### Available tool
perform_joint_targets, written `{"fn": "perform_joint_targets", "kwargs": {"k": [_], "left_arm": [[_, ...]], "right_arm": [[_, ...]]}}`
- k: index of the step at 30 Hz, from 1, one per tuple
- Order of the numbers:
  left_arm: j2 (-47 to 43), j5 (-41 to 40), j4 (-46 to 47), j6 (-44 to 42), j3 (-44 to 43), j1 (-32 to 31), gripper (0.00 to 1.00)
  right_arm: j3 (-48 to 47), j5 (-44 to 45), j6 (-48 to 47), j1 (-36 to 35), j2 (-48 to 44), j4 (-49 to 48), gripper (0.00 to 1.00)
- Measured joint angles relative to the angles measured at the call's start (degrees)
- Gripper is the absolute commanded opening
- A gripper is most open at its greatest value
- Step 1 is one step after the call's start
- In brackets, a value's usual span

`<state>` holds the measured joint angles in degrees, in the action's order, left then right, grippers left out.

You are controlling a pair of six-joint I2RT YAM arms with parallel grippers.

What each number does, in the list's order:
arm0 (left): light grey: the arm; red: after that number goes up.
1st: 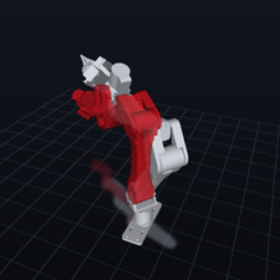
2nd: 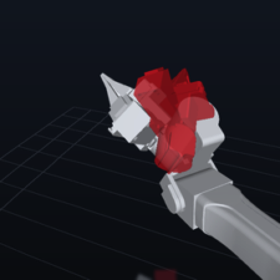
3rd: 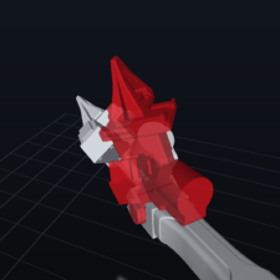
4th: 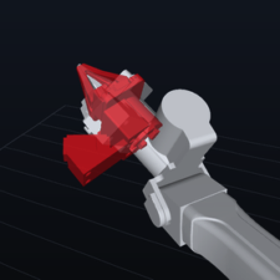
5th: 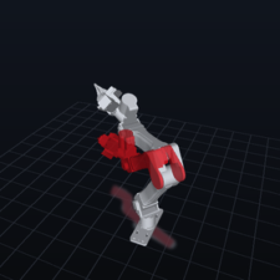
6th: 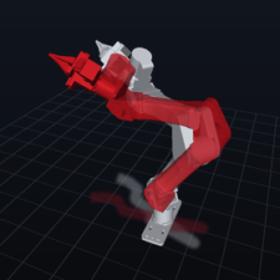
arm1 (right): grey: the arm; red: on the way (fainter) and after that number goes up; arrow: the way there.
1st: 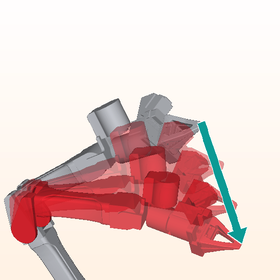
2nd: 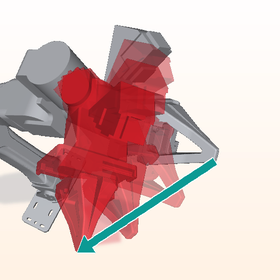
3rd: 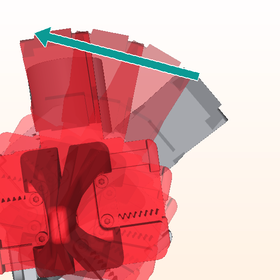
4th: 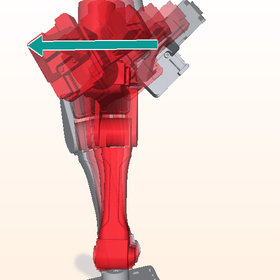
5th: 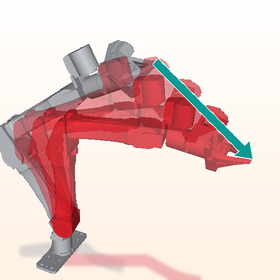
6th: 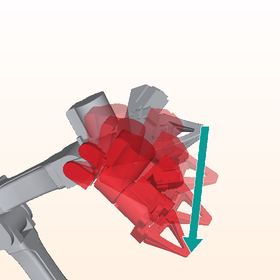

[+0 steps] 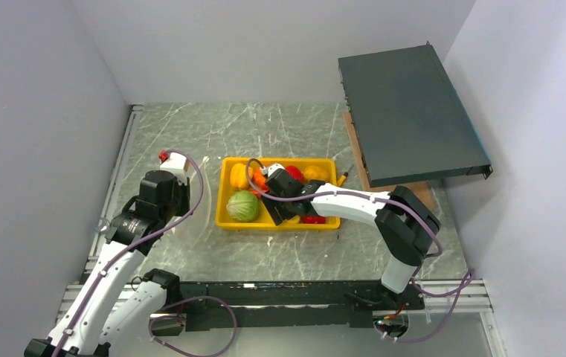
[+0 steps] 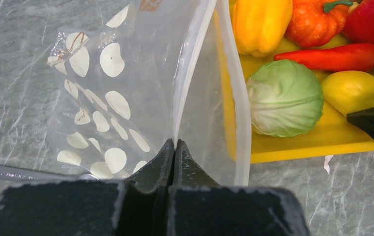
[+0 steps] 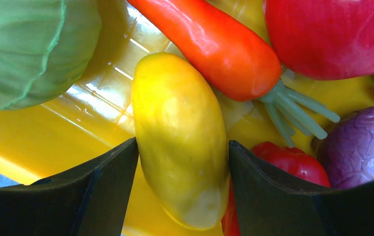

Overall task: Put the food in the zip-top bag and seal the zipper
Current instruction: Pick up the fake fruit from the bin.

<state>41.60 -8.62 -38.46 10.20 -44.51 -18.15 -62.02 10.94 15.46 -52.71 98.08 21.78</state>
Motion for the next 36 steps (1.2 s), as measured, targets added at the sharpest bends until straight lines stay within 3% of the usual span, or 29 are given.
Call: {"fn": "perform_joint_targets", "kwargs": {"k": [7, 17, 20, 27, 36], "left_arm": [[0.2, 0.0, 0.0, 0.0, 0.1, 0.0, 0.00], [0.4, -0.1, 0.0, 0.0, 0.1, 0.0, 0.00], [0.0, -0.2, 0.0, 0.0, 0.1, 0.0, 0.00], [-0.8, -0.3, 0.0, 0.0, 0.1, 0.0, 0.00], [-5.4, -1.8, 0.1, 0.0, 0.3, 0.0, 0.00]], "right_arm": [[-0.7, 0.1, 0.2, 0.1, 1.4, -0.5, 0.54], [0.2, 0.7, 0.9, 0.1, -2.8, -1.4, 0.09], [0.5, 1.4, 1.6, 0.0, -6.4, -1.7, 0.00], [1.8, -0.2, 6.6, 0.0, -15.4, -5.9, 0.00], [4.8, -10.3, 24.6, -3.6, -18.0, -25.6, 0.00]]}}
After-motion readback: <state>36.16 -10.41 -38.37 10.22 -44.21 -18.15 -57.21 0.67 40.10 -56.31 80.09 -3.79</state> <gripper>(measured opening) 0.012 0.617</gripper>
